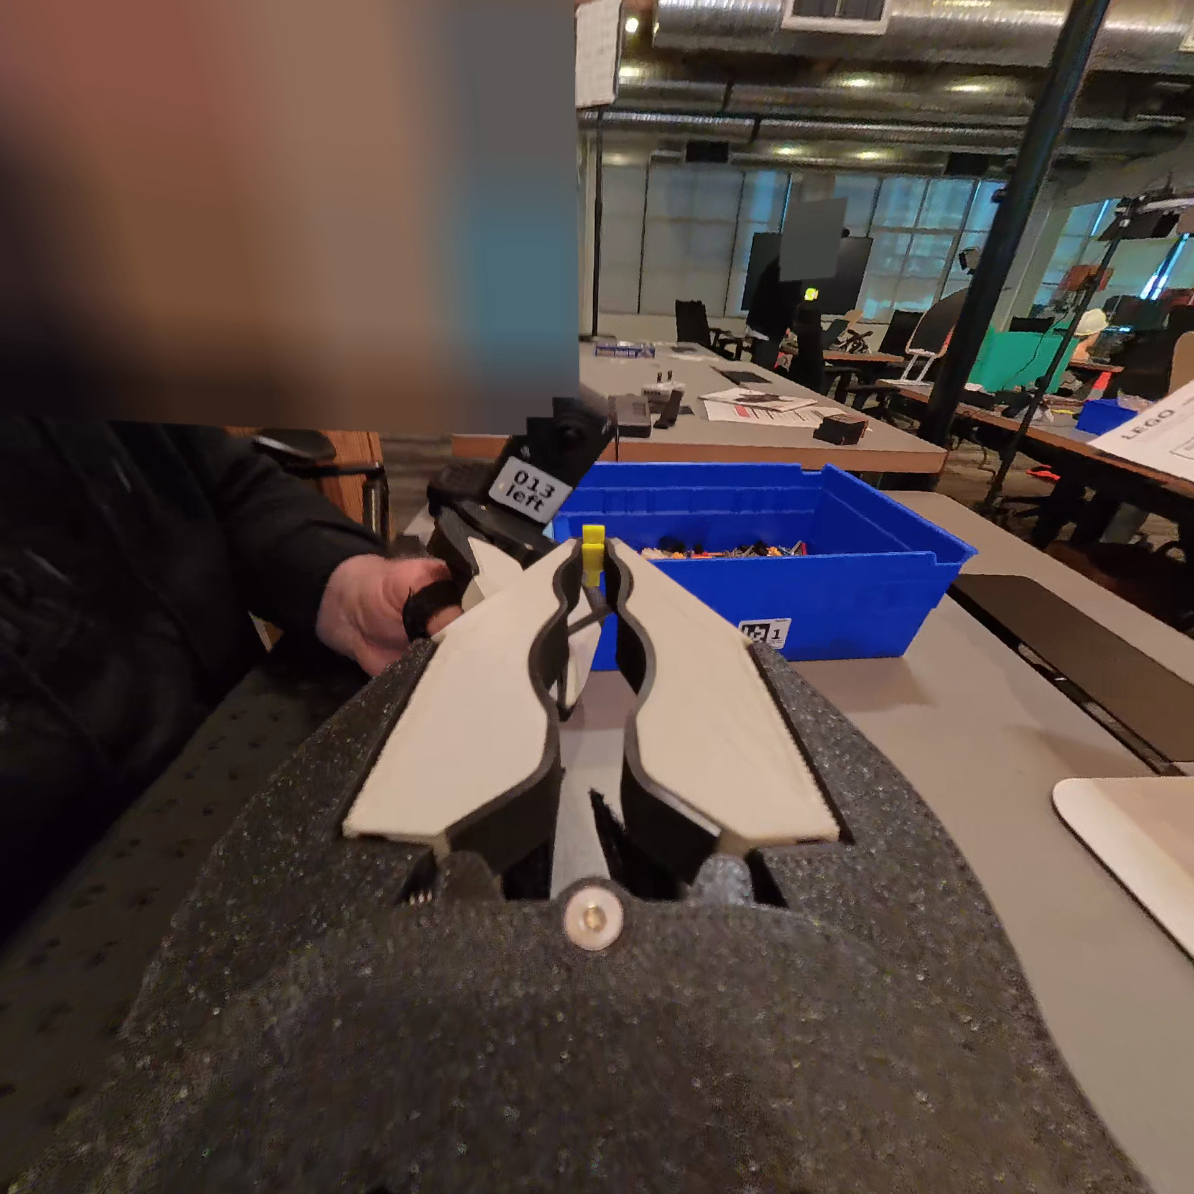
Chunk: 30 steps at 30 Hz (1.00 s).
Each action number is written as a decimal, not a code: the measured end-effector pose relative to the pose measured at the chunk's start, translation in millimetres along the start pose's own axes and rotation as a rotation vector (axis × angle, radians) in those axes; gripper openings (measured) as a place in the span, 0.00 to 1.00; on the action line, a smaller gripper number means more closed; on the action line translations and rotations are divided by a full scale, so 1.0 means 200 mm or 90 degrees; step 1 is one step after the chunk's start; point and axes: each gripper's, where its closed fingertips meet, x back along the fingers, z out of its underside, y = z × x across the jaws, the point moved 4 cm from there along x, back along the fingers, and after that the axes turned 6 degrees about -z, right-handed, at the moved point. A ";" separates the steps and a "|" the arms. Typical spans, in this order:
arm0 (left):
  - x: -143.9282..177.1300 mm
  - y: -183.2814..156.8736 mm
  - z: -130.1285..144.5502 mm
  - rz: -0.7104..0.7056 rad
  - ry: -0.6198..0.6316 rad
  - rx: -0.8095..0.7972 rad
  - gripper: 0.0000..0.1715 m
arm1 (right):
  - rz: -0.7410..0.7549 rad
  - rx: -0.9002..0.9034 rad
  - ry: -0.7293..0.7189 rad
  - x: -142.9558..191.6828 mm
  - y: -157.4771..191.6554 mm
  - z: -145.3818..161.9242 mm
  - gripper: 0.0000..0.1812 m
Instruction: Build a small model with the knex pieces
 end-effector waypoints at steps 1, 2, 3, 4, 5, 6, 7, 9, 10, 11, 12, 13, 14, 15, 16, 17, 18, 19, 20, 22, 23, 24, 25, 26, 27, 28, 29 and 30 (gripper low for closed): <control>0.00 0.01 0.00 -0.009 0.003 0.005 0.00 | 0.005 -0.005 -0.002 0.00 -0.01 0.00 0.03; 0.00 0.01 0.00 -0.005 0.002 0.011 0.00 | 0.015 0.003 0.010 0.00 -0.01 0.02 0.03; 0.00 0.01 0.00 0.001 0.001 0.020 0.00 | 0.027 0.012 0.029 -0.01 -0.02 0.04 0.03; -0.01 0.01 0.00 0.002 0.000 0.027 0.00 | 0.037 0.016 0.047 -0.02 -0.03 0.06 0.03; -0.01 0.02 0.00 0.002 0.000 0.036 0.00 | 0.047 0.020 0.064 -0.02 -0.04 0.08 0.03; -0.01 0.03 0.01 -0.007 0.007 0.045 0.00 | 0.060 0.027 0.088 -0.03 -0.05 0.11 0.03; -0.01 0.05 0.02 -0.026 0.021 0.051 0.00 | 0.071 0.032 0.112 -0.03 -0.06 0.14 0.03; -0.01 0.11 0.07 -0.069 0.057 0.071 0.00 | 0.084 0.020 0.144 -0.03 -0.09 0.19 0.03; -0.01 0.15 0.11 -0.096 0.090 0.076 0.00 | 0.094 0.013 0.169 -0.03 -0.11 0.23 0.03; -0.01 0.19 0.17 -0.123 0.138 0.072 0.00 | 0.097 0.003 0.199 -0.02 -0.12 0.27 0.03; -0.01 0.21 0.22 -0.140 0.188 0.063 0.00 | 0.094 -0.013 0.220 -0.02 -0.13 0.31 0.03; -0.01 0.21 0.23 -0.154 0.201 0.052 0.00 | 0.093 -0.027 0.241 -0.02 -0.14 0.35 0.03; 0.00 0.23 0.24 -0.194 0.227 0.006 0.00 | 0.096 -0.035 0.268 -0.01 -0.15 0.39 0.03; 0.01 0.25 0.28 -0.229 0.280 -0.056 0.00 | 0.097 -0.037 0.293 -0.01 -0.15 0.42 0.03; 0.02 0.27 0.31 -0.258 0.323 -0.105 0.00 | 0.096 -0.038 0.305 -0.01 -0.16 0.45 0.03; 0.03 0.27 0.33 -0.273 0.354 -0.131 0.00 | 0.092 -0.044 0.310 -0.01 -0.16 0.46 0.03; 0.03 0.28 0.36 -0.282 0.391 -0.149 0.00 | 0.088 -0.049 0.315 -0.01 -0.15 0.48 0.03; 0.04 0.29 0.38 -0.304 0.411 -0.179 0.00 | 0.085 -0.048 0.319 -0.01 -0.15 0.48 0.03; 0.04 0.30 0.39 -0.321 0.428 -0.209 0.00 | 0.083 -0.048 0.323 -0.01 -0.15 0.49 0.03; 0.06 0.32 0.41 -0.339 0.460 -0.239 0.00 | 0.085 -0.051 0.335 0.00 -0.15 0.50 0.03; 0.07 0.32 0.40 -0.336 0.461 -0.235 0.00 | 0.088 -0.050 0.333 0.01 -0.15 0.49 0.03; 0.07 0.31 0.40 -0.331 0.456 -0.234 0.00 | 0.091 -0.057 0.331 0.01 -0.15 0.48 0.03; 0.07 0.31 0.39 -0.324 0.446 -0.233 0.00 | 0.092 -0.065 0.327 0.02 -0.15 0.48 0.03; 0.07 0.30 0.37 -0.318 0.428 -0.238 0.03 | 0.089 -0.075 0.317 0.02 -0.15 0.46 0.03; 0.06 0.30 0.34 -0.324 0.404 -0.245 0.07 | 0.085 -0.094 0.302 0.02 -0.15 0.45 0.03; 0.06 0.29 0.30 -0.324 0.375 -0.254 0.11 | 0.078 -0.121 0.280 0.02 -0.15 0.44 0.03; 0.04 0.27 0.26 -0.319 0.339 -0.265 0.13 | 0.068 -0.151 0.250 0.01 -0.15 0.42 0.03; 0.03 0.26 0.22 -0.322 0.301 -0.269 0.14 | 0.055 -0.181 0.215 0.00 -0.14 0.40 0.03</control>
